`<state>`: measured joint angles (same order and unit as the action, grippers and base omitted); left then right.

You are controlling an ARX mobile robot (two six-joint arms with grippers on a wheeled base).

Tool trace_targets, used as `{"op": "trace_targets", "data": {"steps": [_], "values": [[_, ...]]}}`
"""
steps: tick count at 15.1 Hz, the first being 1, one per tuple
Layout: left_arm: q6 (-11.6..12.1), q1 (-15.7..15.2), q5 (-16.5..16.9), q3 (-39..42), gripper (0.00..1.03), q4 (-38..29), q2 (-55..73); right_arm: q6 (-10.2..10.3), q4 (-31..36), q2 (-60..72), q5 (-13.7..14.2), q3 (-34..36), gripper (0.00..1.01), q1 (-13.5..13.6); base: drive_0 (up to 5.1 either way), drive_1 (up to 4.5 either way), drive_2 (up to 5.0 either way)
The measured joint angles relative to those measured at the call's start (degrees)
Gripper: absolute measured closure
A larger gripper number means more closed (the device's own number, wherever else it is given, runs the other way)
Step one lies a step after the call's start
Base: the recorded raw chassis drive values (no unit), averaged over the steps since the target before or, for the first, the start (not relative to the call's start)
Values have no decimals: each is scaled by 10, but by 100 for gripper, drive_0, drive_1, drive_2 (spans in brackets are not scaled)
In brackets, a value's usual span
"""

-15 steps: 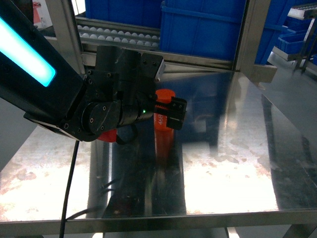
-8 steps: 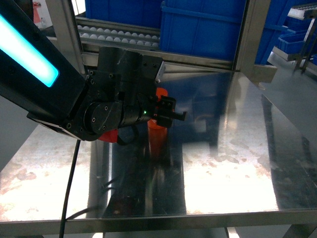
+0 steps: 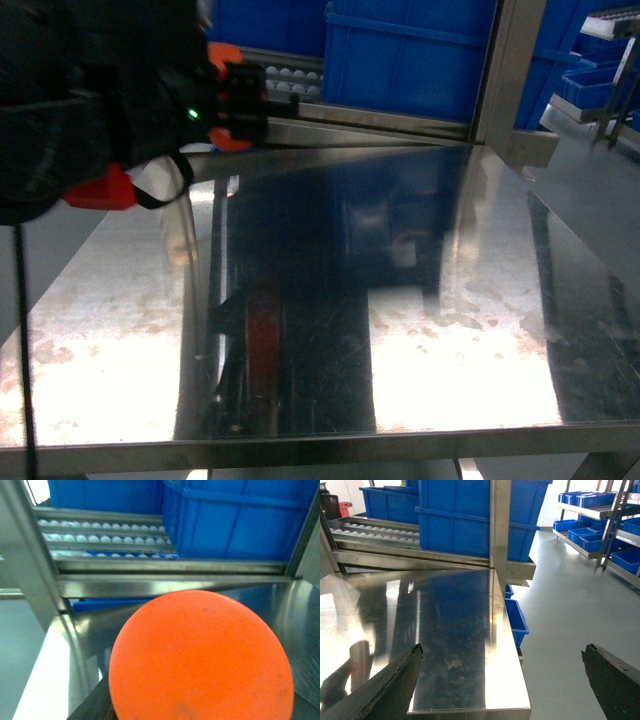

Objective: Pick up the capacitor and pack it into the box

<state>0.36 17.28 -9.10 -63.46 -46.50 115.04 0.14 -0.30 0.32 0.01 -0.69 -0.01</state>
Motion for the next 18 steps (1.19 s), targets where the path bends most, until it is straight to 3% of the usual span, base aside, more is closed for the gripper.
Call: {"op": "trace_targets", "data": {"steps": [3,4,5,6,9,10,11,14,18], "values": [[1,-9,-31,137,58,-28,-143,0,0,0,0,0,3,0,0,0,0],[-2,-8,-66,230,58,-12,-258,0,0,0,0,0,3,0,0,0,0],[-26,19,-156,350,58,40,-427,0,0,0,0,0,3,0,0,0,0],[-30,35,-166,370,58,43,-453,0,0,0,0,0,3,0,0,0,0],[-29,31,-160,370,58,42,-451,0,0,0,0,0,3,0,0,0,0],[-19,12,-113,386,58,28,-464,0,0,0,0,0,3,0,0,0,0],[-16,-3,-85,411,58,27,-489,0,0,0,0,0,3,0,0,0,0],[-14,-59,-28,501,59,31,-576,0,0,0,0,0,3,0,0,0,0],[-14,-69,-17,518,59,37,-598,0,0,0,0,0,3,0,0,0,0]]}}
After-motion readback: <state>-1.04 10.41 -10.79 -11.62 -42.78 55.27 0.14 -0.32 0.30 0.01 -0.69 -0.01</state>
